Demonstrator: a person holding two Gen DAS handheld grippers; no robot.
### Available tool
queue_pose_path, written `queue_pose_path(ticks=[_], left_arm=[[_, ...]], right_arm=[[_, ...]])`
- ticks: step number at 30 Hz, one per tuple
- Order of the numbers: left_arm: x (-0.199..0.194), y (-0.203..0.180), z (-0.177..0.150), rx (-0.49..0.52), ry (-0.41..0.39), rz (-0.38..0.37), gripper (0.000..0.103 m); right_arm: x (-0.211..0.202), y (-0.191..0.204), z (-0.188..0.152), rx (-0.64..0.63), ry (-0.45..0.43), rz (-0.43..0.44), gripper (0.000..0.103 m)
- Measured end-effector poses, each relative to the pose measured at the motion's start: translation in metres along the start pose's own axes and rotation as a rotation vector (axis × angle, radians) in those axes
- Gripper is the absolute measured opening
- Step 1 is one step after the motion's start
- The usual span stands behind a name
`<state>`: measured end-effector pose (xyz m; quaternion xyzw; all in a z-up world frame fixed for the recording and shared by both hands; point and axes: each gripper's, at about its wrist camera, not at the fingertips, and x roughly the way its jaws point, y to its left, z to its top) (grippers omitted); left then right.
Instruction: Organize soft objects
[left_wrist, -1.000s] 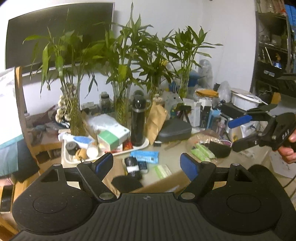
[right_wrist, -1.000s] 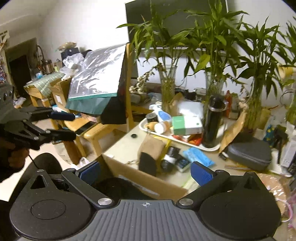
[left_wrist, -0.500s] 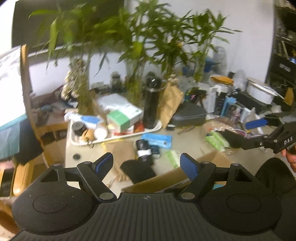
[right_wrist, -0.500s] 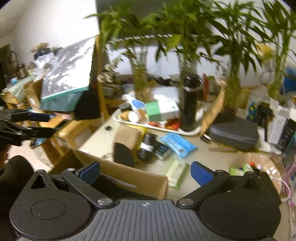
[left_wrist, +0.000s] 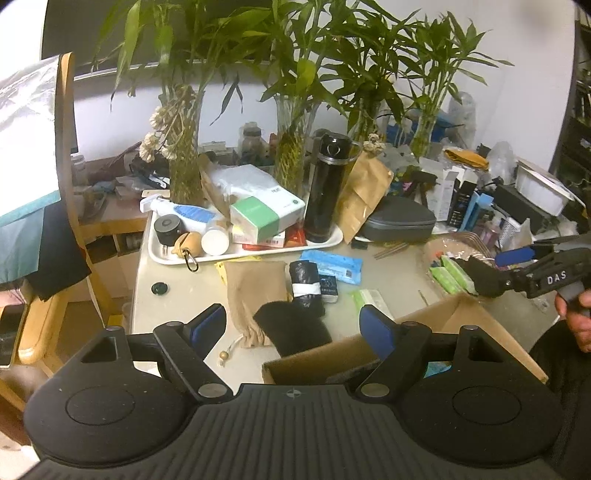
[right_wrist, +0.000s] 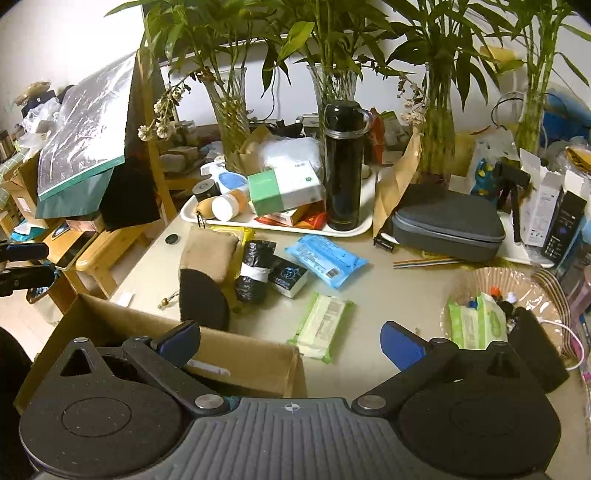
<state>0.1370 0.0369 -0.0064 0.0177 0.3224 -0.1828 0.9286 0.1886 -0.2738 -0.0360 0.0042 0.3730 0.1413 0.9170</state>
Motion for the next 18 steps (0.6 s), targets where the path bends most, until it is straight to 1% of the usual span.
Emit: queue_pose_path(ticks=[8,12,18], left_arm=[[0.017,0.012,0.009,-0.001,-0.041,0.008,0.079],[0.027,0.02,0.014,0.009,-0.061,0.02,0.079],[0.049,0.033,0.017,-0.011,-0.087,0.03,0.079]], right_arm=[[0.026,-0.014,0.016,-0.012,0.022,-0.021,0.103],[0.039,-0.023,0.022,-0.021,0.034,-0.005,0.103],[0.063,-0.031,0.027,-0.035,0.044,0.03,0.102]])
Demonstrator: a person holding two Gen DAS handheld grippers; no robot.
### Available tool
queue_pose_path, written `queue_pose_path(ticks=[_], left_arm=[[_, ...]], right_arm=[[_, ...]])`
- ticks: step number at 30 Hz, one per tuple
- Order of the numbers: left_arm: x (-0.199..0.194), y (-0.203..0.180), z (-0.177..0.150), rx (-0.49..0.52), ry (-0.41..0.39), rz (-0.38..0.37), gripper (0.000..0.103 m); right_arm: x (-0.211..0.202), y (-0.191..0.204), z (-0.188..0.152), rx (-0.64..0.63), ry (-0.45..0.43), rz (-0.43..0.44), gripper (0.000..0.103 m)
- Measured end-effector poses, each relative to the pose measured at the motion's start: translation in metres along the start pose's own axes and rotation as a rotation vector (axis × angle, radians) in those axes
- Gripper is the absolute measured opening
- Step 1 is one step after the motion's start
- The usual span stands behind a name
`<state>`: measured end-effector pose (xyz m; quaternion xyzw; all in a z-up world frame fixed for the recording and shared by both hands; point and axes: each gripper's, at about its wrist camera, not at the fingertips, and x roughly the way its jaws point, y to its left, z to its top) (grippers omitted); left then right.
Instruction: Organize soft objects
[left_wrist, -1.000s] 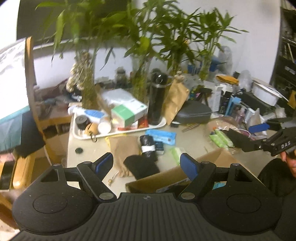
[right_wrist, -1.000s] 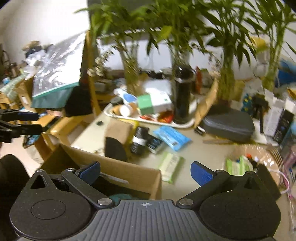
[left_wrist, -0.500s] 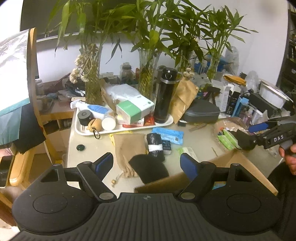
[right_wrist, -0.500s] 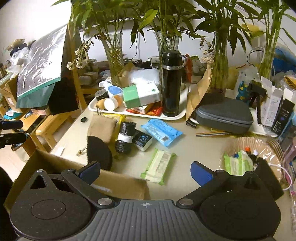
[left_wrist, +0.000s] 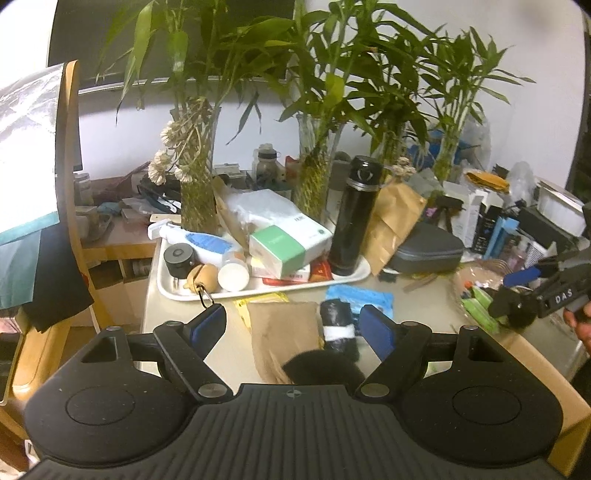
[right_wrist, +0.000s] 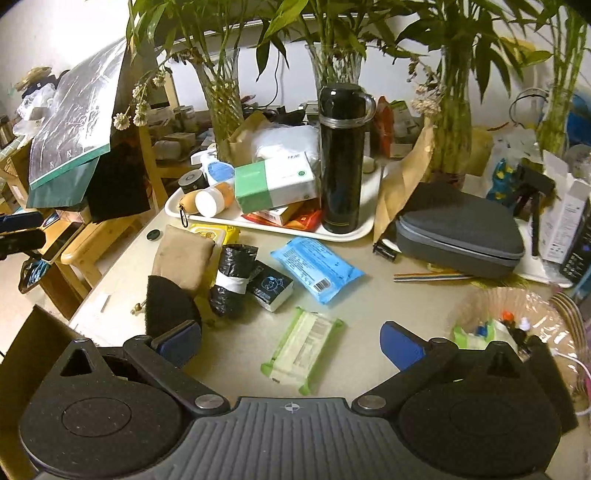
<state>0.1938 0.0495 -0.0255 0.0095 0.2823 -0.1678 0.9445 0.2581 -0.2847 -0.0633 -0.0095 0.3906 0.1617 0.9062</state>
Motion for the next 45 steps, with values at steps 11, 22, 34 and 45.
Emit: queue_pose_path(ticks=[11,22,34,45], left_arm=[[0.042,0.022,-0.017,-0.052,-0.038,0.079,0.079],[0.052,0.031,-0.015,-0.125,-0.035,0.144,0.079],[0.05,0.034,-0.015,-0.143,-0.022,0.135,0.079],[0.052,0.043,-0.014,-0.195,0.019,0.153,0.079]], right_arm=[[0.031,-0.022,0.003,0.071,-0.043,-0.019,0.098],[0.055,-0.039,0.008,0.113,-0.044,0.033,0.097],[0.124,-0.034,0.006,0.033,0.178,0.057,0.088],[0.175,-0.018,0.0,-0.086,0.343,0.067,0.07]])
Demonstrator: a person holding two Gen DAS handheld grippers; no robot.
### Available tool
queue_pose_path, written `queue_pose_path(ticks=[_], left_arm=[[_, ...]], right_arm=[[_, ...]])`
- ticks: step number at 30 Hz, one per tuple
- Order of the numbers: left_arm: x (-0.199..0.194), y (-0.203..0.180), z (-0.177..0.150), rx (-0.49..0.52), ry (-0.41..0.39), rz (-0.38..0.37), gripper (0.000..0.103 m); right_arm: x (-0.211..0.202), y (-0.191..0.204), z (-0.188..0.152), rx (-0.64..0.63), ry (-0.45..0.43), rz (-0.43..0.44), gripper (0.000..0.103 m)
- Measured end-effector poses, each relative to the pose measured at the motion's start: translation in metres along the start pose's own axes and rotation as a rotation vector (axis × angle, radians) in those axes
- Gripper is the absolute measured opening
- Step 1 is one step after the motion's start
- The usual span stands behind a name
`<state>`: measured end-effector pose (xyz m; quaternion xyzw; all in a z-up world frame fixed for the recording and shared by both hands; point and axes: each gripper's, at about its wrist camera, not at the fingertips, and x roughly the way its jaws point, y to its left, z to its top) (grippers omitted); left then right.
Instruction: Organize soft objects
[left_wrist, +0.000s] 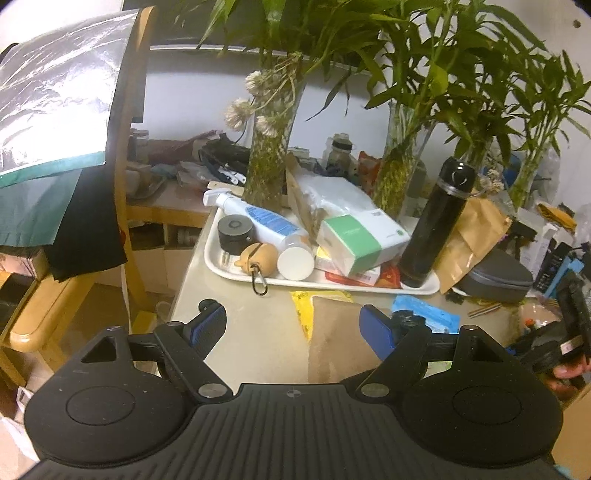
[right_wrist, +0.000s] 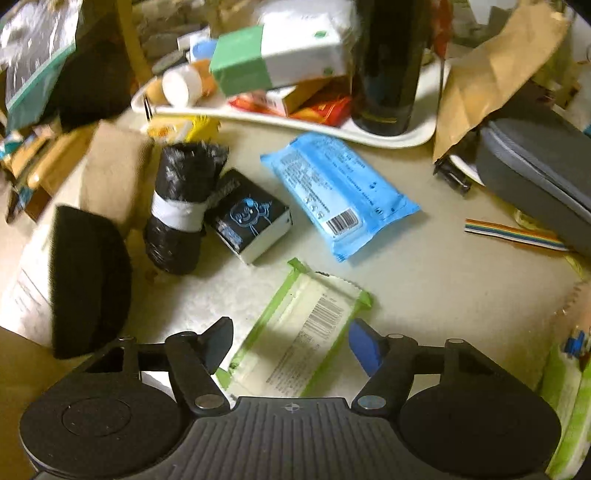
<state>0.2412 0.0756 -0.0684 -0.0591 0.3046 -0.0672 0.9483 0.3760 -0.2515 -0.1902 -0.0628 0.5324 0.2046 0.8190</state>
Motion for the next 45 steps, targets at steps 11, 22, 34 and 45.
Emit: queue_pose_path(ticks=[11,22,34,45], left_arm=[[0.004,0.001,-0.001,-0.012,0.044,-0.019,0.079],[0.008,-0.005,-0.002,0.005,0.076,-0.038,0.079],[0.01,-0.012,-0.007,0.038,0.098,-0.05,0.079],[0.016,-0.016,-0.004,0.047,0.114,-0.108,0.079]], right_arm=[[0.01,0.021,-0.001,-0.175,-0.006,-0.095,0.061],[0.009,0.021,0.002,-0.152,0.016,-0.145,0.062],[0.013,0.006,-0.001,0.03,0.039,-0.082,0.051],[-0.048,0.006,0.011,0.066,-0.154,-0.084,0.05]])
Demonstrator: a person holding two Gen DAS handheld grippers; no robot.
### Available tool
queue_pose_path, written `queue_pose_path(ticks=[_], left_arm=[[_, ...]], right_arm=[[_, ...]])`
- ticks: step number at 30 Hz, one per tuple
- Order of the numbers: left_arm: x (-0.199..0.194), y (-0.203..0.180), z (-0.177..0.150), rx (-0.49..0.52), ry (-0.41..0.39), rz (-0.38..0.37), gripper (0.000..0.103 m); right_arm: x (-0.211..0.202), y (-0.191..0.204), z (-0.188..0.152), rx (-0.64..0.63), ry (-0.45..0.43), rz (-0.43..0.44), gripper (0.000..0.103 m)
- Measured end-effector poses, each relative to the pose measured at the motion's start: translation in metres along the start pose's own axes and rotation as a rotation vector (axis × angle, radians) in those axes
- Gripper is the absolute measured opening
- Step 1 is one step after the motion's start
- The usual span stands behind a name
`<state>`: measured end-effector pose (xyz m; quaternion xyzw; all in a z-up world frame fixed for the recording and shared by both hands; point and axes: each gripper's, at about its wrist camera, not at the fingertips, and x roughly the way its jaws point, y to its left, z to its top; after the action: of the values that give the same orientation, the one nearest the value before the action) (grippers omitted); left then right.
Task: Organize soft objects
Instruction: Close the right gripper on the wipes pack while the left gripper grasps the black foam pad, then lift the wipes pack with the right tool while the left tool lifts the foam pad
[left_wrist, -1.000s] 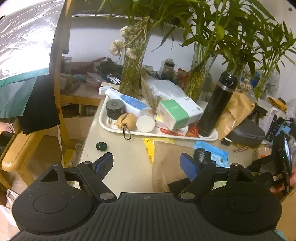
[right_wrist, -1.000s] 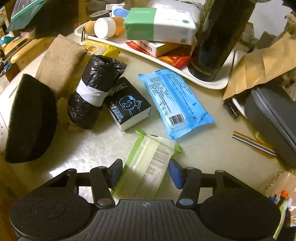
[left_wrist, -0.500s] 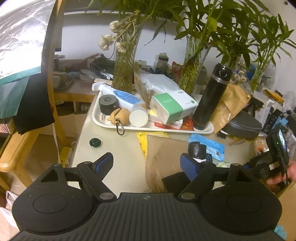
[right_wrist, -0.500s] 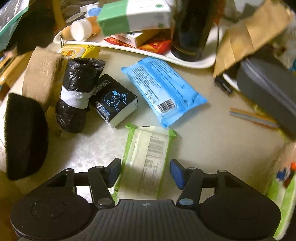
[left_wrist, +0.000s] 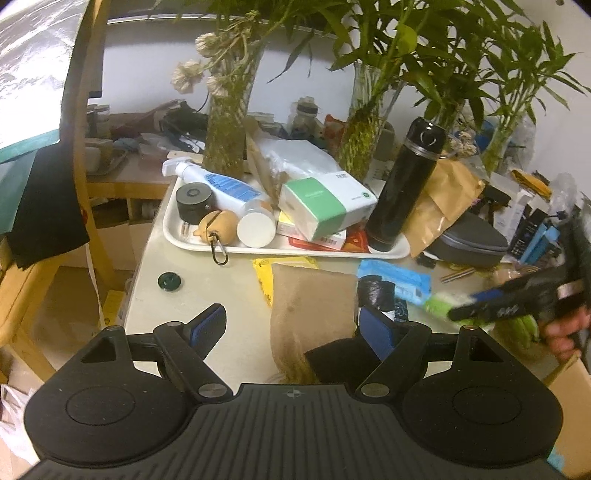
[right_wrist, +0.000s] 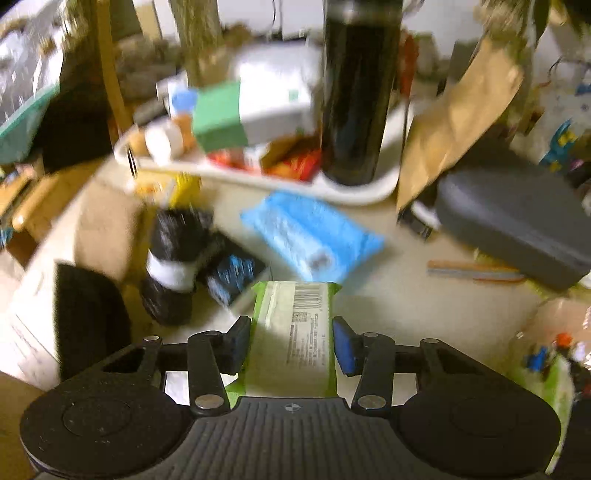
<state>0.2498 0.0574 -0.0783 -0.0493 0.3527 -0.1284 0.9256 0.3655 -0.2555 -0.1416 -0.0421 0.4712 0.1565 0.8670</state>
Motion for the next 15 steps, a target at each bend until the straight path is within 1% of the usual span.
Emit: queue_pose_path(ticks=[5,10,14,15], left_arm=[[0.011,0.001,-0.001,-0.025,0.062,-0.062,0.079],[0.023,-0.006,-0.004,0.004,0.124,-0.117,0.079],[0.036,-0.006,-0.005,0.031,0.184,-0.16,0.079],[0.041,-0.005,-0.005,0.034,0.21,-0.186,0.079]], right_arm=[[-0.036,0.002,0.003,0.02,-0.101,0.029,0.049],[-0.066,0.002,0.001,0.054,-0.194,0.063,0.049],[-0.081,-0.003,-0.009,0.08,-0.232,0.079,0.05],[-0.085,-0.004,-0.011,0.081,-0.234,0.083,0.05]])
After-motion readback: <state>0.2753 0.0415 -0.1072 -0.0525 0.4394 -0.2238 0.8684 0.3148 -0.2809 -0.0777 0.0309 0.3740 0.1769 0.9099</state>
